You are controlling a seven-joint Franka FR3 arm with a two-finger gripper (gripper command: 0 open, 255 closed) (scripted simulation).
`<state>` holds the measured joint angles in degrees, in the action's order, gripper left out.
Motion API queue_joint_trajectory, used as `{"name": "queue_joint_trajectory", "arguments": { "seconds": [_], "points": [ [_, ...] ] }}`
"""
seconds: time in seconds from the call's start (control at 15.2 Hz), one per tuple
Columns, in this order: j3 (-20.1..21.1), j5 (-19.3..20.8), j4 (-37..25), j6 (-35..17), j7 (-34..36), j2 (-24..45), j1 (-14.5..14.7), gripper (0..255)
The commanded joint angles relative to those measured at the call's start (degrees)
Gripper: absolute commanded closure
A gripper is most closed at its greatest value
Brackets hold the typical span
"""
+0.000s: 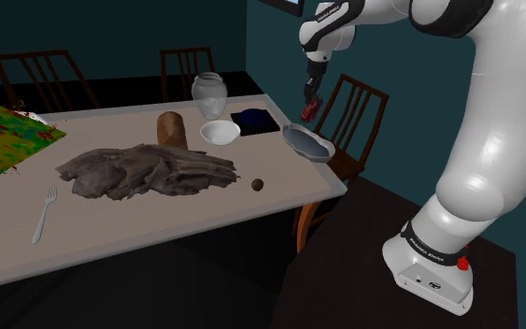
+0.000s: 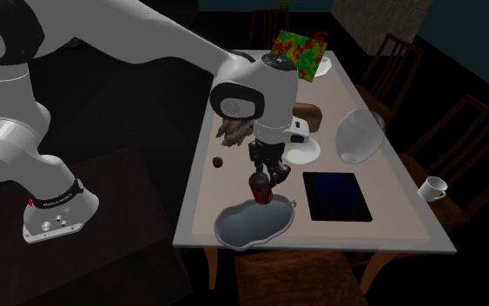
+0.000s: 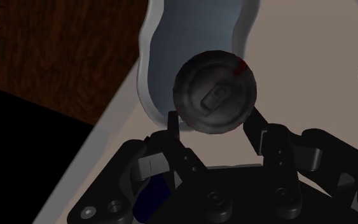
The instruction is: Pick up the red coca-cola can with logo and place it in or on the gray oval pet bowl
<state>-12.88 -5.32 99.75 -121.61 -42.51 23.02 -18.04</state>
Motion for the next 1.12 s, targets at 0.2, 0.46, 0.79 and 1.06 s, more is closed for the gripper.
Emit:
{"name": "queue_joint_trajectory", "arguments": {
  "seconds": [0.2,0.46,0.79,1.06],
  "points": [
    [0.2,-0.6,0.6,-2.7,-0.7,2.1,-0.4,255],
    [0.4,-1.0,1.5,-5.1,-0.9,3.7,-0.6,255],
    [0.8,-1.6,2.3,-8.0,-1.3,5.9,-0.8,255],
    [1.1,-2.1,2.7,-10.0,-1.5,7.5,-1.0,255]
  ]
}}
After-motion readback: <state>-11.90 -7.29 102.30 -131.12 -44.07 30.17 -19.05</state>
